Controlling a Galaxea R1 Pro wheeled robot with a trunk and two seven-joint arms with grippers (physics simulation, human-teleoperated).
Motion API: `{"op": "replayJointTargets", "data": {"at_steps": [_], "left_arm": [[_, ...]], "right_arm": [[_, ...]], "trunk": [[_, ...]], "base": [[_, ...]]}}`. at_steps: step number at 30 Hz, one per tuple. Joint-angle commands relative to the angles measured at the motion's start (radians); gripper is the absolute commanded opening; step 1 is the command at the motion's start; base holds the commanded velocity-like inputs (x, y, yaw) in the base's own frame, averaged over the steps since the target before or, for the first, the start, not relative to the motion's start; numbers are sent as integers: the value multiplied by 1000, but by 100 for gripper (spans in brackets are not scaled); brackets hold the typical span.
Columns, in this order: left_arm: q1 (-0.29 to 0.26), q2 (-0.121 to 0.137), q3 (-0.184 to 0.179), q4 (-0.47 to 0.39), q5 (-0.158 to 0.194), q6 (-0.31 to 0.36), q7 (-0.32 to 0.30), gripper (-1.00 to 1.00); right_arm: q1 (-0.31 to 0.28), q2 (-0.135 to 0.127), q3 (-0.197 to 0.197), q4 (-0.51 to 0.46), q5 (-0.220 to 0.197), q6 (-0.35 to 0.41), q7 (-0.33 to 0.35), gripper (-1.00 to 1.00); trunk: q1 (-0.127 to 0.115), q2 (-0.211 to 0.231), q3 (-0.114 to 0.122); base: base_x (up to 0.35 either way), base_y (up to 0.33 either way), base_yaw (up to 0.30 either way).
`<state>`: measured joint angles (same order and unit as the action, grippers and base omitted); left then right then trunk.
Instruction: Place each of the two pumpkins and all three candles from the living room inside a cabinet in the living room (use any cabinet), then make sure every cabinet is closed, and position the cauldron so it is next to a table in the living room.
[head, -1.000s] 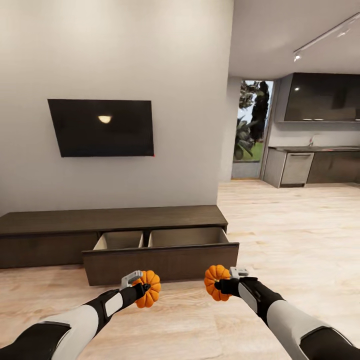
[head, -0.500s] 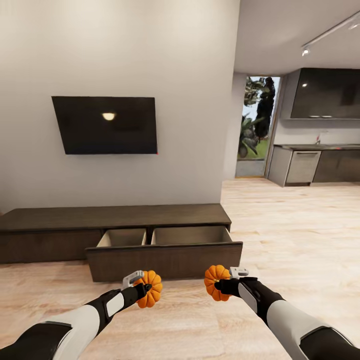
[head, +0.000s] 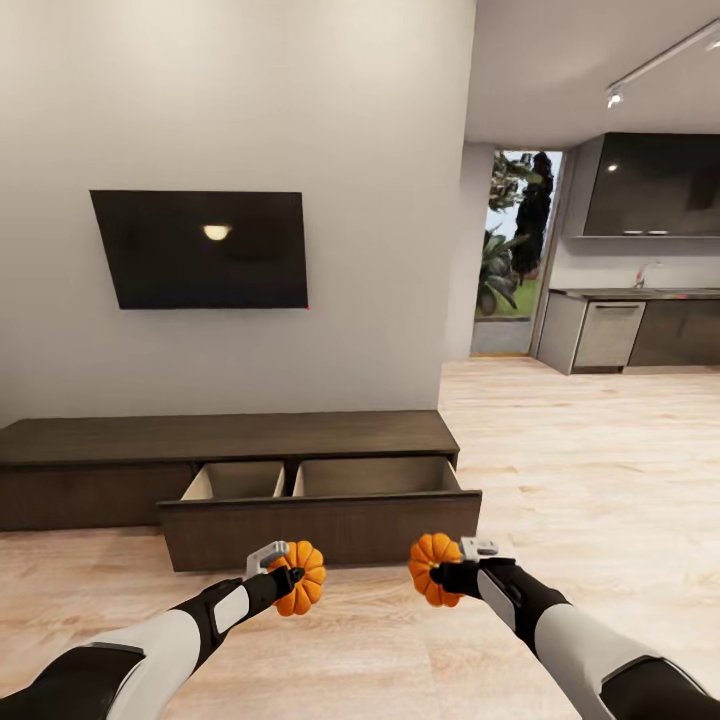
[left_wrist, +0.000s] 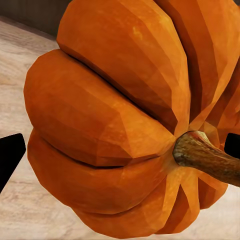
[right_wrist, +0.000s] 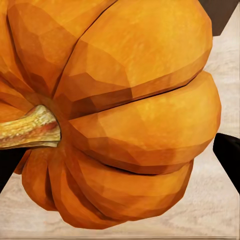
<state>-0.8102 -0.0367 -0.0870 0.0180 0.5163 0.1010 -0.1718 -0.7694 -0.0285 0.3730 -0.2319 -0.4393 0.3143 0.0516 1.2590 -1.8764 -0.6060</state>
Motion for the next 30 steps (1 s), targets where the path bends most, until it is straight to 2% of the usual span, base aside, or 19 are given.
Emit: {"op": "replayJointTargets", "data": {"at_steps": [1, 16, 18, 19, 24, 27, 29, 30], "left_arm": [[-1, 0, -8, 2, 11, 2, -6, -100], [-1, 1, -8, 2, 11, 1, -6, -100], [-1, 2, -8, 1, 11, -11, -7, -100], [-1, 3, -8, -1, 13, -60, -10, -100], [-1, 4, -7, -12, 16, -71, -16, -100], [-1, 3, -8, -14, 15, -43, -18, -100], [-2, 3, -9, -25, 13, 4, -18, -100], [-1, 3, -10, -44, 12, 52, -17, -100]], "right_arm": [[3, -1, 1, -2, 0, 5, 2, -100], [10, -1, 1, -1, -2, 6, 7, -100], [10, -1, 1, -1, -2, 6, 7, -100], [10, -2, 0, -2, -4, 6, 8, -100], [10, -4, -4, -10, -6, 5, 15, -100], [10, -5, -8, -13, -6, 8, 25, -100], [10, -6, -9, -13, -6, 12, 27, -100], [9, -6, -9, -15, -6, 17, 27, -100]], "trunk": [[0, -1, -1], [0, -1, -1], [0, -1, -1], [0, -1, -1], [0, -1, -1], [0, -1, -1], [0, -1, -1], [0, -1, -1]], "base": [[3, -2, 0], [0, 0, 0], [0, 0, 0], [0, 0, 0], [0, 0, 0], [0, 0, 0], [0, 0, 0], [0, 0, 0]]}}
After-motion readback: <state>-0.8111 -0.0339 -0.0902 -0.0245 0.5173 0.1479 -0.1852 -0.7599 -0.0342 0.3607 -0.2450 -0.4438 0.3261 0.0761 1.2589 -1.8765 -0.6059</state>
